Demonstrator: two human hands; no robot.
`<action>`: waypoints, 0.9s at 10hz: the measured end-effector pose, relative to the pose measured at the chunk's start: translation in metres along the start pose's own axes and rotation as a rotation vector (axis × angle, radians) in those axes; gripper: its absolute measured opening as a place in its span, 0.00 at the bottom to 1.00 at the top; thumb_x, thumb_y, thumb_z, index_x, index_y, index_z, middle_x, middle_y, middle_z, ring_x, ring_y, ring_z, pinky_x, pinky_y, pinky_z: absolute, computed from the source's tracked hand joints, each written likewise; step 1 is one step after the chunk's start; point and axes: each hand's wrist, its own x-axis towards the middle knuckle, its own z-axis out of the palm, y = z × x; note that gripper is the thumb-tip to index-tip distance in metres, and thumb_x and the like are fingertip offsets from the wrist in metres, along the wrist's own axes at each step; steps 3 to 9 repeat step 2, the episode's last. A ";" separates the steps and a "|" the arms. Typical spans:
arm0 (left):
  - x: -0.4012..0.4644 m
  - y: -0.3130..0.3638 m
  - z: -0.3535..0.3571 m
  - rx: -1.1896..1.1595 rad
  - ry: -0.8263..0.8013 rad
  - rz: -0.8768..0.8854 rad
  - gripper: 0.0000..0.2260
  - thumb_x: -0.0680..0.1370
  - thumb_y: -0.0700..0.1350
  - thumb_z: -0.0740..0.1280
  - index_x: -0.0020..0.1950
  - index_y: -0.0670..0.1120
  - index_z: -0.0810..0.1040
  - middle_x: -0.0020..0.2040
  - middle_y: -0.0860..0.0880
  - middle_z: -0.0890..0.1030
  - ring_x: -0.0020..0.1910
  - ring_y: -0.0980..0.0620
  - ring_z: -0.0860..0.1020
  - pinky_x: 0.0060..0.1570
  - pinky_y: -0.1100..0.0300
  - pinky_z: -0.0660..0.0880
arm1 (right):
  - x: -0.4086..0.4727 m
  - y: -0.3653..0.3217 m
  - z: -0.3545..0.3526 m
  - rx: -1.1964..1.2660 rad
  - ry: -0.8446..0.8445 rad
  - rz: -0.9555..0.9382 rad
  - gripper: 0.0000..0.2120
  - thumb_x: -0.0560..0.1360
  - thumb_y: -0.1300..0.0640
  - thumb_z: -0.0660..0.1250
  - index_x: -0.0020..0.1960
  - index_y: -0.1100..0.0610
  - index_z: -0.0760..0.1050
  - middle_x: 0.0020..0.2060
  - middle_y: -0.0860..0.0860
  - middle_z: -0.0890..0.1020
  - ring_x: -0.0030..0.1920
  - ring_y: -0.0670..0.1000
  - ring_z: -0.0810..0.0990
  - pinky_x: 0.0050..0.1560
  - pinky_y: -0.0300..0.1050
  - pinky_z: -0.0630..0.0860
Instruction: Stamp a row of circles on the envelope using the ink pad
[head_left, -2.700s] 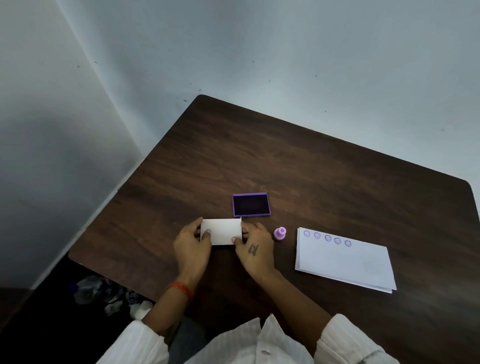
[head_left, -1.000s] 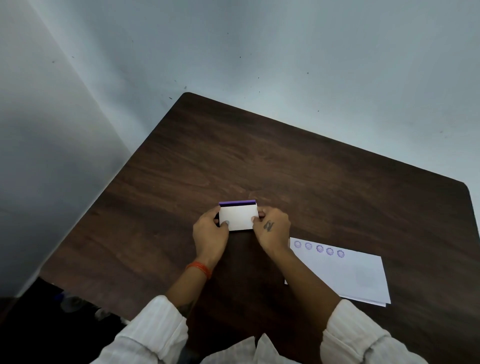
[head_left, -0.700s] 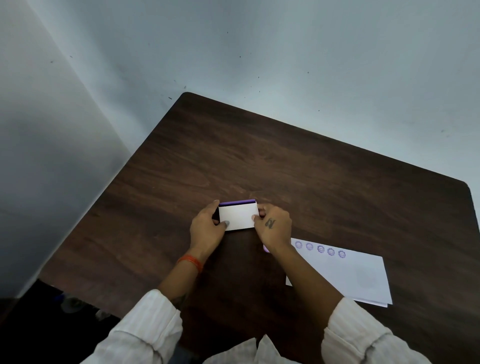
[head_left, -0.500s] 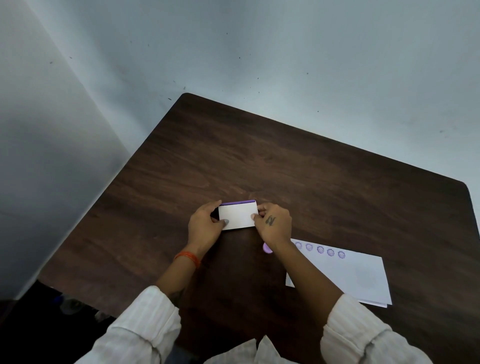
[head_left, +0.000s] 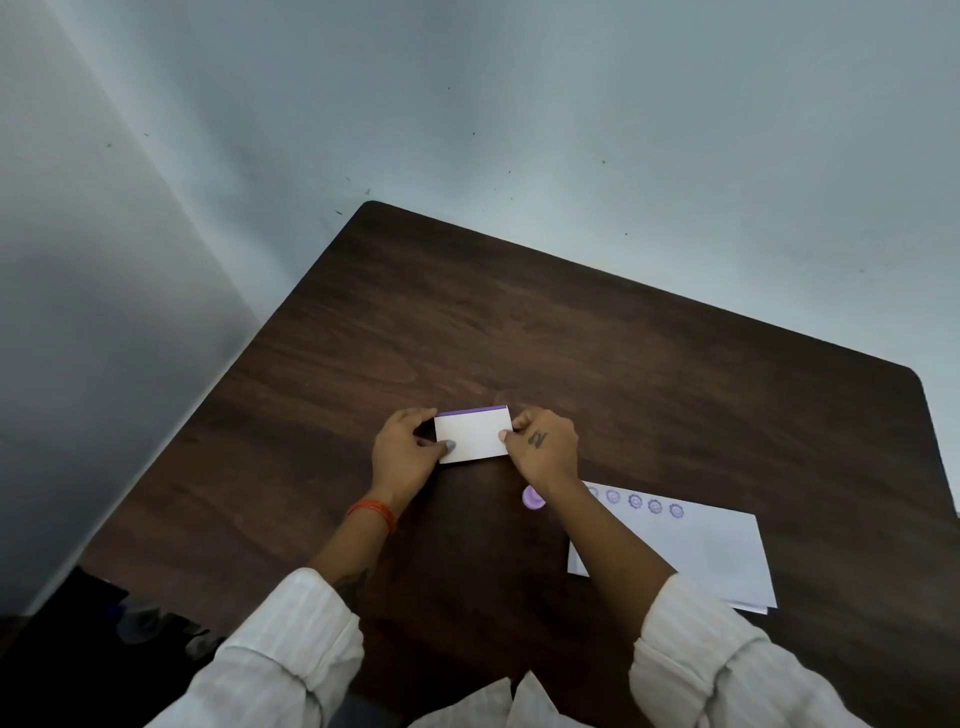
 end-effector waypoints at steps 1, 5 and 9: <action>-0.002 0.005 -0.001 0.040 -0.001 0.017 0.24 0.69 0.41 0.74 0.63 0.43 0.73 0.65 0.43 0.73 0.48 0.45 0.80 0.59 0.46 0.74 | 0.000 -0.003 -0.004 -0.004 -0.036 -0.010 0.09 0.70 0.57 0.70 0.47 0.61 0.81 0.44 0.59 0.85 0.46 0.58 0.82 0.47 0.45 0.77; -0.005 0.011 -0.002 0.097 0.091 0.009 0.25 0.71 0.47 0.71 0.67 0.45 0.70 0.66 0.42 0.70 0.56 0.43 0.77 0.61 0.48 0.72 | -0.003 -0.005 -0.010 0.043 0.006 -0.006 0.11 0.72 0.55 0.69 0.50 0.62 0.79 0.47 0.59 0.84 0.48 0.58 0.81 0.49 0.45 0.76; -0.005 0.011 -0.002 0.097 0.091 0.009 0.25 0.71 0.47 0.71 0.67 0.45 0.70 0.66 0.42 0.70 0.56 0.43 0.77 0.61 0.48 0.72 | -0.003 -0.005 -0.010 0.043 0.006 -0.006 0.11 0.72 0.55 0.69 0.50 0.62 0.79 0.47 0.59 0.84 0.48 0.58 0.81 0.49 0.45 0.76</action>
